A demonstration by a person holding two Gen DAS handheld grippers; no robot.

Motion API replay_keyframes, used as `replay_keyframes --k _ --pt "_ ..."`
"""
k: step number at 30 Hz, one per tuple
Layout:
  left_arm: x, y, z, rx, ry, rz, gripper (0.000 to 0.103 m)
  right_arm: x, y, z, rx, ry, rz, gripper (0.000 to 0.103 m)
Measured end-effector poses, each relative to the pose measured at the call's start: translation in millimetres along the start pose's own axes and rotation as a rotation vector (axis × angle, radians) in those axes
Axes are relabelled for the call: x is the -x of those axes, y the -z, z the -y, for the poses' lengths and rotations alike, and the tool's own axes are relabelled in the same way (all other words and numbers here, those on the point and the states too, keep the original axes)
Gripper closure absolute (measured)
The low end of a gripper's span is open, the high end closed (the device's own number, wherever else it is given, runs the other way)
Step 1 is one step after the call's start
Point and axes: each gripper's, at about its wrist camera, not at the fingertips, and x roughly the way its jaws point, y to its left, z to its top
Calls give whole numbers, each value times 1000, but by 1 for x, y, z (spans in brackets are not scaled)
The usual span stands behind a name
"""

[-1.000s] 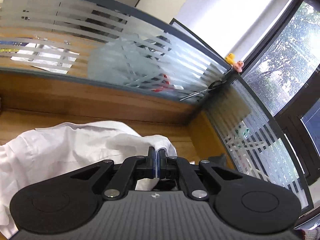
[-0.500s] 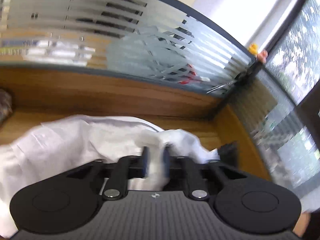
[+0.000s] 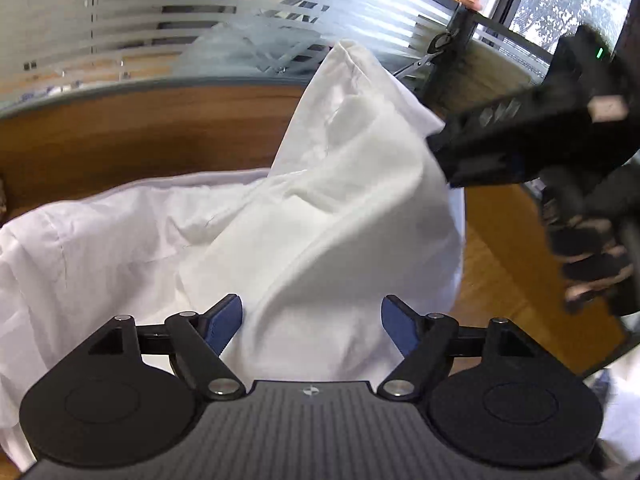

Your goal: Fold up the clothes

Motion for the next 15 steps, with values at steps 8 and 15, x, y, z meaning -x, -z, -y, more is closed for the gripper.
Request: replay_keyframes --k 8,15 --pt "-16 4 -3 -61 -186 -15 102 37 -26 -22 -59 -58 111 101" --pt "2 -16 -67 54 -411 56 102 109 -50 -10 -161 -150 265 101"
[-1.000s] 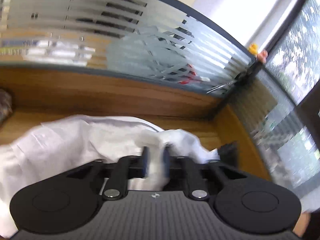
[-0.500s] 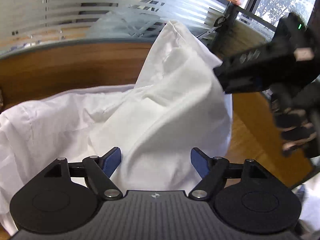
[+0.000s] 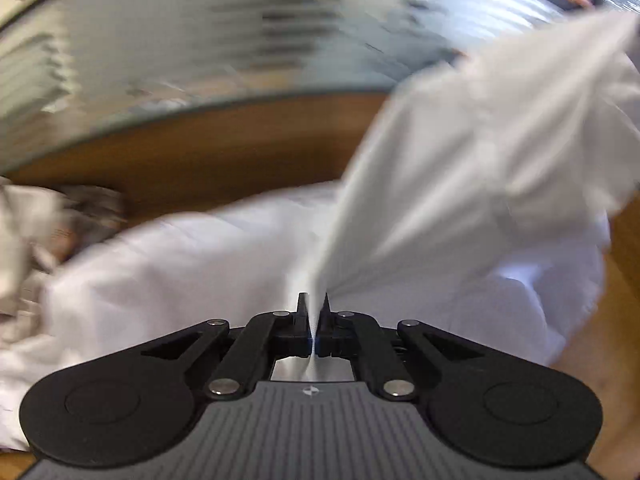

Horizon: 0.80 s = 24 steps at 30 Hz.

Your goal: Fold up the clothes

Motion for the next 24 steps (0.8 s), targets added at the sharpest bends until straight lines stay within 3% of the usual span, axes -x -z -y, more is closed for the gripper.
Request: replay_keyframes --k 4,7,9,12,24 --pt "3 -20 -28 -3 -48 43 102 18 -6 1 -46 -34 14 101" --pt "0 -22 -32 -63 -24 16 99 17 2 7 -41 0 -3 101" --pt "3 -16 -37 -63 24 4 94 11 8 12 -52 14 -12 101" --pt "23 -7 -37 -65 101 23 73 6 14 11 -38 29 -18 101" --pt "108 -25 36 -84 372 135 53 -4 32 0 -15 33 -46 100"
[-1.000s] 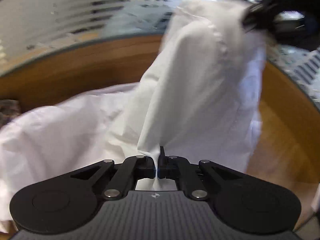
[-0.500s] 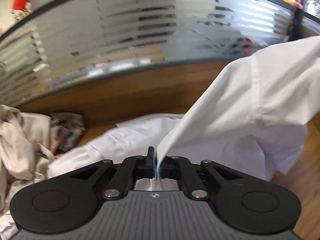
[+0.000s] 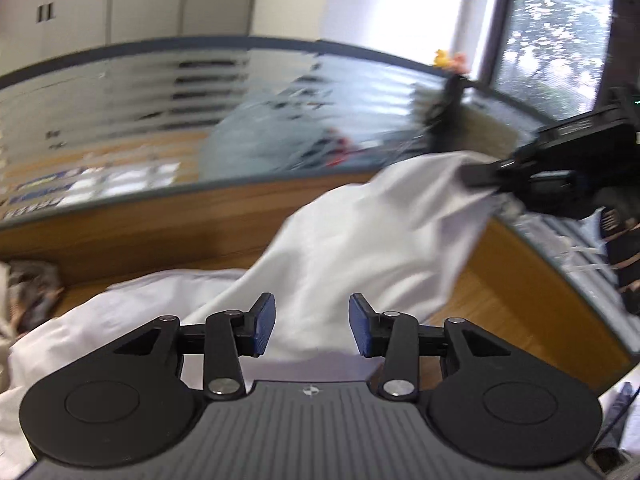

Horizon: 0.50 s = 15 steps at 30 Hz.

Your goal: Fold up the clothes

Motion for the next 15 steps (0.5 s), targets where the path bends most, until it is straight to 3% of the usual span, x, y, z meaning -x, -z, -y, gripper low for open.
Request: replay_keyframes --k 5,7,9,10,12,15 --pt "-7 -11 33 -48 42 9 32 -2 6 1 -27 -16 -2 100" --pt "-13 -15 43 -70 34 9 32 -3 8 0 -30 -19 -3 100" --pt "-24 -19 51 -95 -20 10 33 -4 10 -1 -32 -27 -5 100" --pt "-28 -21 54 -102 -46 14 38 -5 11 -2 -32 -31 -5 100" --pt "-32 -26 53 -97 -88 29 96 -4 12 -2 -29 -22 4 100" --pt "-27 -38 42 -30 -91 74 99 -2 12 -1 -1 30 29 99"
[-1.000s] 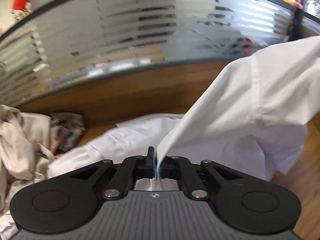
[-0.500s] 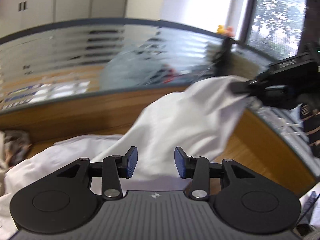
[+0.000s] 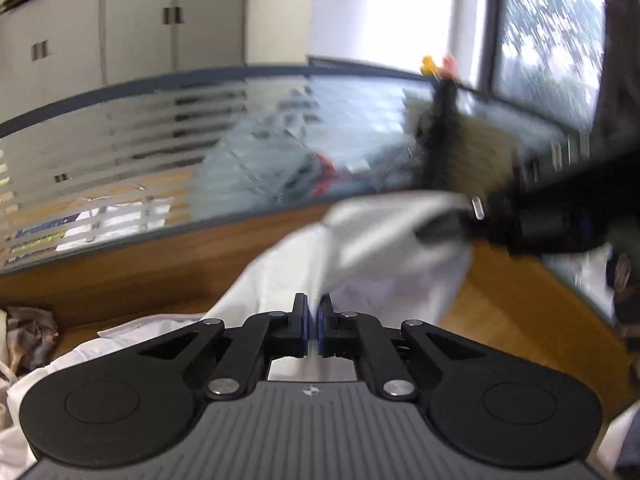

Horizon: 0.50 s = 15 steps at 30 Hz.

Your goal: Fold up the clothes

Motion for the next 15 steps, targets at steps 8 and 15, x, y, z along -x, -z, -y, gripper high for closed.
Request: replay_keyframes --k 8,15 --pt "-4 -20 -13 72 40 -30 99 8 4 -17 225 104 -6 86" --pt "-18 -28 -10 103 89 -62 99 -16 19 -33 356 51 -119 84"
